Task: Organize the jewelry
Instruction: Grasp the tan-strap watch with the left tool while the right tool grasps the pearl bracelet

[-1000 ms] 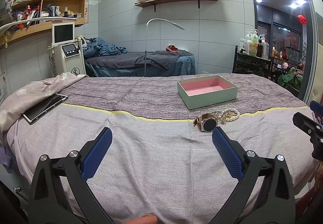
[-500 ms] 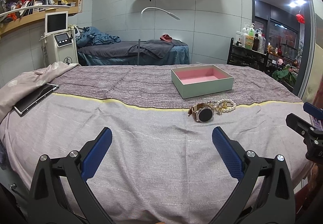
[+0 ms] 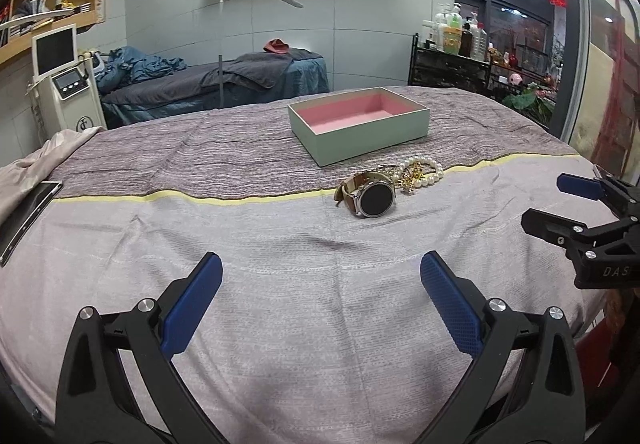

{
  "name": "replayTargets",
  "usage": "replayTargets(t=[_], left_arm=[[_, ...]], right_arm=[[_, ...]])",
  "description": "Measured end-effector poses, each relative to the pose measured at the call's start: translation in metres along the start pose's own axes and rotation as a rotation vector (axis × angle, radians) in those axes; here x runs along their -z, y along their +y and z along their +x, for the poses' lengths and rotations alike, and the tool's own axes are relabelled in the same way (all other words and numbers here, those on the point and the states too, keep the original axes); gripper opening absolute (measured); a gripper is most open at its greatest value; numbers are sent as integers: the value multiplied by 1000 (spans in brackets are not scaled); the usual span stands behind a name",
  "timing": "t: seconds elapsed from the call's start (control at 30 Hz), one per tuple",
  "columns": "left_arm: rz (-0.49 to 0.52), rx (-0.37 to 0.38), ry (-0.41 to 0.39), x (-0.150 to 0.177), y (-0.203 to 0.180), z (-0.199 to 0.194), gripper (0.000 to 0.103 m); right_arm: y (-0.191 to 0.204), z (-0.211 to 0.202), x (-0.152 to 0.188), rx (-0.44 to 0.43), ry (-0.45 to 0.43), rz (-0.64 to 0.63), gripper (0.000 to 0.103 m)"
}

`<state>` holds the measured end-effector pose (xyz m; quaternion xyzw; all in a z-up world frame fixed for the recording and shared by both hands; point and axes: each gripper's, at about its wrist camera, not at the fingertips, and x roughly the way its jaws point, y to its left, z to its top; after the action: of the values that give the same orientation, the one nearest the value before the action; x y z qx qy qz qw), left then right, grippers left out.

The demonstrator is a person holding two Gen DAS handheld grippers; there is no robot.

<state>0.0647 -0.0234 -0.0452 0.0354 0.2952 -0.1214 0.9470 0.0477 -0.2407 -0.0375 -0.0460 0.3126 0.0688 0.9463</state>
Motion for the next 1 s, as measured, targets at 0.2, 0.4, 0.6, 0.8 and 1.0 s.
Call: replayTargets(t=[0.2,0.4,0.6,0.8,1.0], left_arm=[[12,98,50,-18,4,39,97],[47,167,77,-36,-2,68,82],[47,197,102,-64,15,96,65],[60,314,244,-83,21,142,50],[134,381,372,-81,11,174,34]], right_arm=[[-8,37,-22,-2,53,-74,96],[-25,74,-46,-44,107,-43,93],[-38,111,-66,-56,179,0,72],[-34,131,-73,-75,209,-16,67],[-33,148,-78,-94,256,-25,54]])
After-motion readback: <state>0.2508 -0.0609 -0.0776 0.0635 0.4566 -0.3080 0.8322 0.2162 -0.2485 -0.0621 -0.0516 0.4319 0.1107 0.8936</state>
